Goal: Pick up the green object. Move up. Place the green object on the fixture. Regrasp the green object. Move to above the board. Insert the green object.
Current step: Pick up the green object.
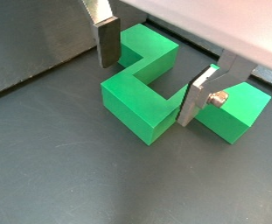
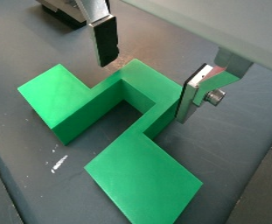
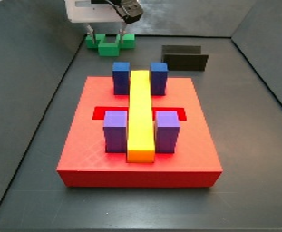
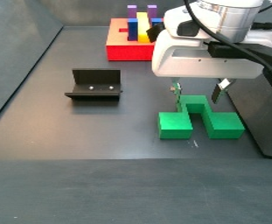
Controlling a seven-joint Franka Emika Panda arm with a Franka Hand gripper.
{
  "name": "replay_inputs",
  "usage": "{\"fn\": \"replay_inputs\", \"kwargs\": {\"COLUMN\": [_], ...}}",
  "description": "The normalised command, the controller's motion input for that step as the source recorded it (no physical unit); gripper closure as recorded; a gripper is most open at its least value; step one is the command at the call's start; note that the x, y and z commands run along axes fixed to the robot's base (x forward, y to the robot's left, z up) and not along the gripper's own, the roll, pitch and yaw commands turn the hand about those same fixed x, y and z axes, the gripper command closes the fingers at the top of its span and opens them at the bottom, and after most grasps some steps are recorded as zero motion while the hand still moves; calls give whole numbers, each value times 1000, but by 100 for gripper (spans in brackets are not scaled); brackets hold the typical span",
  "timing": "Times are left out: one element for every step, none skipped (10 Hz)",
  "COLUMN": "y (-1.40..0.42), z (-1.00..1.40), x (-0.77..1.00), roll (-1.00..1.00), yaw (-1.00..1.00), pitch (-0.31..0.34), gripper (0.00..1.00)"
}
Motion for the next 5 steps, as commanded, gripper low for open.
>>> {"fn": "replay_inputs", "kwargs": {"y": [0,-6,0,0,-14], "z": [-266,-343,-360,-291,-211], "x": [0,0,0,0,46], "roll": [0,0,0,0,0], "yaw": [0,0,0,0,0], "pitch": [-14,-33,-44,-30,-13], "gripper": [0,0,0,0,0]}}
